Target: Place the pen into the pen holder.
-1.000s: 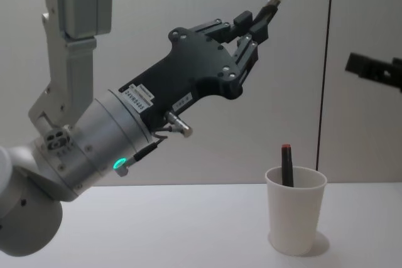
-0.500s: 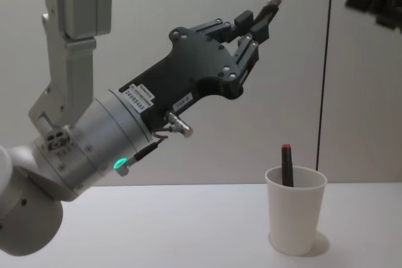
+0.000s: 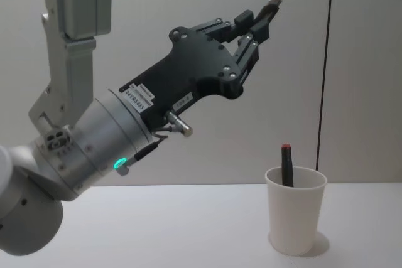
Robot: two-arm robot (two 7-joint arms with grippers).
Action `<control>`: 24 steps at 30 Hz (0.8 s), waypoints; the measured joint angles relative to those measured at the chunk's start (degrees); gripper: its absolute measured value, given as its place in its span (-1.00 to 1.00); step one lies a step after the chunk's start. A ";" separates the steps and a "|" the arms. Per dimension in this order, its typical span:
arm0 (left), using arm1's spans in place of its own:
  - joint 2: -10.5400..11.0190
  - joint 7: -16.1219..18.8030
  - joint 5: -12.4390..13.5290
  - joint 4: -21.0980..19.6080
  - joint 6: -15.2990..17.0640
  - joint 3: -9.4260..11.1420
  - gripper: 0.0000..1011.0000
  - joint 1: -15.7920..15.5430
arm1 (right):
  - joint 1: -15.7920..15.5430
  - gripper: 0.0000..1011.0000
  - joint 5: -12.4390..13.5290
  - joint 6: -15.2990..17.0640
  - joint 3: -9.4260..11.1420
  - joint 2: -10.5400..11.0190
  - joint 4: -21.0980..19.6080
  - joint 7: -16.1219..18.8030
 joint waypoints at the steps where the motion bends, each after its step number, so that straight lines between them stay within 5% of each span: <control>1: 0.00 0.00 0.00 0.00 -0.01 0.00 -0.64 0.00 | 0.05 0.98 0.03 0.08 -0.11 -0.08 -0.11 -0.30; 24: 0.00 -0.04 0.00 0.00 -0.01 0.00 -0.64 -0.01 | 3.83 0.92 -3.06 0.59 -4.37 -3.82 0.18 -8.83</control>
